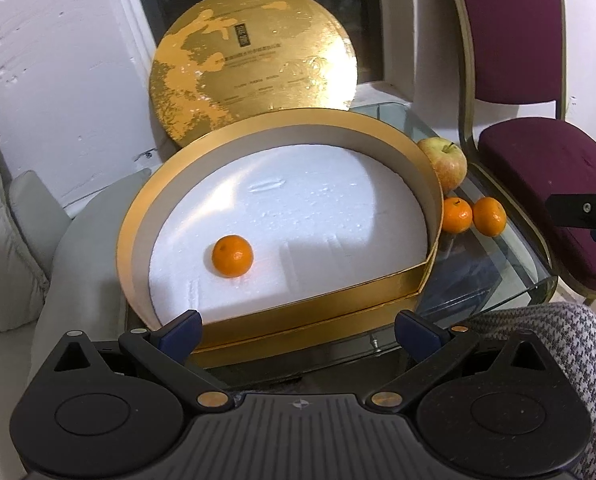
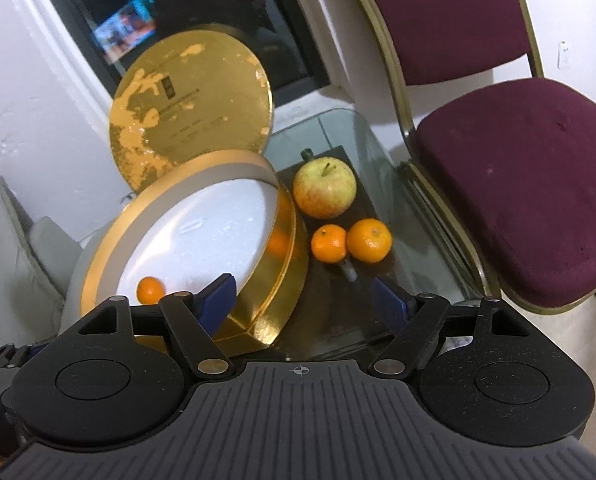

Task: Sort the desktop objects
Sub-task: 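Withdraw the open right gripper from the box toward the remaining oranges, then close the right gripper on a second orange below the apple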

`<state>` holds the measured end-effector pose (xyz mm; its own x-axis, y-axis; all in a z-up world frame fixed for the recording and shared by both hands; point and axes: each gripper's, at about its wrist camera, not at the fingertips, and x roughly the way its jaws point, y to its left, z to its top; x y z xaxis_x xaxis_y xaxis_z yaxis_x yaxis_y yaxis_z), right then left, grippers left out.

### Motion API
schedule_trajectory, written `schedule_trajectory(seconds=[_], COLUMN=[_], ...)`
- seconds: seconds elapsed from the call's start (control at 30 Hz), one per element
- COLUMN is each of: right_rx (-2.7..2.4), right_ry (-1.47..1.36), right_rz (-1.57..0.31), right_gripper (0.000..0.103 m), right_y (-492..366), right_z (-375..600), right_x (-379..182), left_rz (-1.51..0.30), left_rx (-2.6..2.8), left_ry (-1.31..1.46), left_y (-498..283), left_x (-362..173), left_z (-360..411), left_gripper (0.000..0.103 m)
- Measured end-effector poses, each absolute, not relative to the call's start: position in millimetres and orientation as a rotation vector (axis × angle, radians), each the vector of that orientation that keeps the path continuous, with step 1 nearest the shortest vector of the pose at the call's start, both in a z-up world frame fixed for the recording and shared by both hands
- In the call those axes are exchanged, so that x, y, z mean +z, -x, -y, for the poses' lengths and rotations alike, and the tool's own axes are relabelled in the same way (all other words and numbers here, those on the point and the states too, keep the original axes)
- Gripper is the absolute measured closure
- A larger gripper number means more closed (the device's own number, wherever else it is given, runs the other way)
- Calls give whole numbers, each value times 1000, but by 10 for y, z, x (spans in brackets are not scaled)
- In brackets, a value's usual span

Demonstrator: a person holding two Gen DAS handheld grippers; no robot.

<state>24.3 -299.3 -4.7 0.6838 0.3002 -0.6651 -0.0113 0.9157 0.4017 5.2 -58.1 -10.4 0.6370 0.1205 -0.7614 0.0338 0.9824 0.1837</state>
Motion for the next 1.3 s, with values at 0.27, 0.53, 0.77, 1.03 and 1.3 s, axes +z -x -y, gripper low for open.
schedule_trajectory(seconds=[0.27, 0.53, 0.77, 1.03, 1.3], right_rx=[149, 104, 93, 11, -19], right_ry=[-378, -373, -320, -367, -505], right_rz=[-836, -883, -906, -883, -904], right_gripper=[22, 22, 24, 34, 37], right_y=[-341, -485, -742, -1156, -1475], right_z=[3002, 2978, 2860, 2978, 3151], right_x=[-161, -391, -564, -749, -1012], left_rz=[-909, -942, -935, -920, -925], left_rx=[6, 44, 70, 95, 86], left_ry=[-182, -145, -96, -65, -60], left_y=[-122, -242, -431, -662, -813], left_x=[-166, -274, -308, -327, -390], left_z=[595, 433, 239, 104, 138], left_gripper=[1, 1, 1, 1, 1])
